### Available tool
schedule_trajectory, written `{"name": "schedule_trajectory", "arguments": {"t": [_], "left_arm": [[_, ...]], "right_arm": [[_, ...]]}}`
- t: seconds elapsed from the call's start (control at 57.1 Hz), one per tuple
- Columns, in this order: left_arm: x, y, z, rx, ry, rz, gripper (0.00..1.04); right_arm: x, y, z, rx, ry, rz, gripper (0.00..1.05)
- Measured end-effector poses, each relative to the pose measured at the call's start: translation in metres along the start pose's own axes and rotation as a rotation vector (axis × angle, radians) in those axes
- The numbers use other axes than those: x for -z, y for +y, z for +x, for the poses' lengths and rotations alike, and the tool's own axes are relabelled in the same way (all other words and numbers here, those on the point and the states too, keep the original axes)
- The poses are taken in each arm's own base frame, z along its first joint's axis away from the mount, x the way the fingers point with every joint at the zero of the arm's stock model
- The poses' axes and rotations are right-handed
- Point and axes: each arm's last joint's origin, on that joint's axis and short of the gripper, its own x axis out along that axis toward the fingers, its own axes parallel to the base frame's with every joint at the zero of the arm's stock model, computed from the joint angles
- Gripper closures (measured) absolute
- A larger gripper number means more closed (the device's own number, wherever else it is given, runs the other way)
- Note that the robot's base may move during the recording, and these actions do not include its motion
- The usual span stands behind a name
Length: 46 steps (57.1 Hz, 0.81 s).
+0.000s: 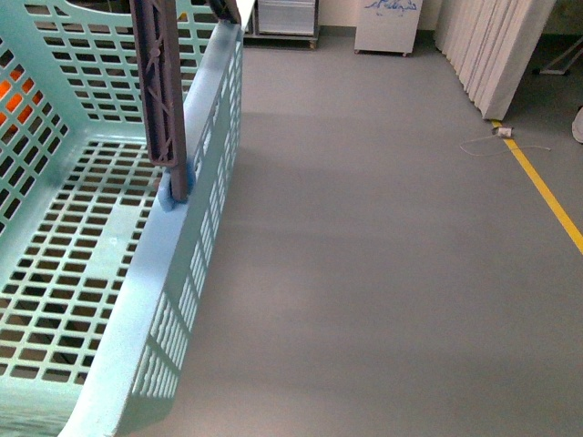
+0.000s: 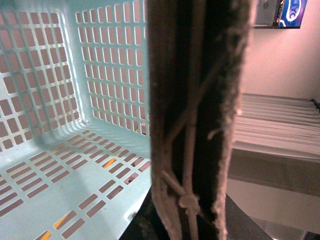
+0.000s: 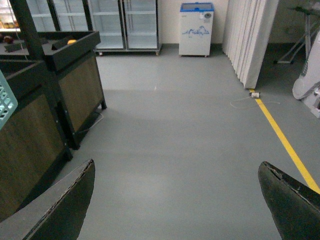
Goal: Pick lemon and mango into basket
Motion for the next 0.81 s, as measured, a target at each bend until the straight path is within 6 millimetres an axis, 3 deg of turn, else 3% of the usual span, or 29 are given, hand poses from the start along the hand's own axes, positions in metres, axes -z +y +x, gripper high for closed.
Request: {"name": "schedule_trajectory", "arguments": {"t": [0.806], "left_arm": [[0.0034, -0.0002, -0.0004, 0.001, 0.034, 0.001, 0.99]], "right_arm": [[-0.0001, -0.0001, 0.0000, 0.003, -0.001, 0.000, 0.09]]}}
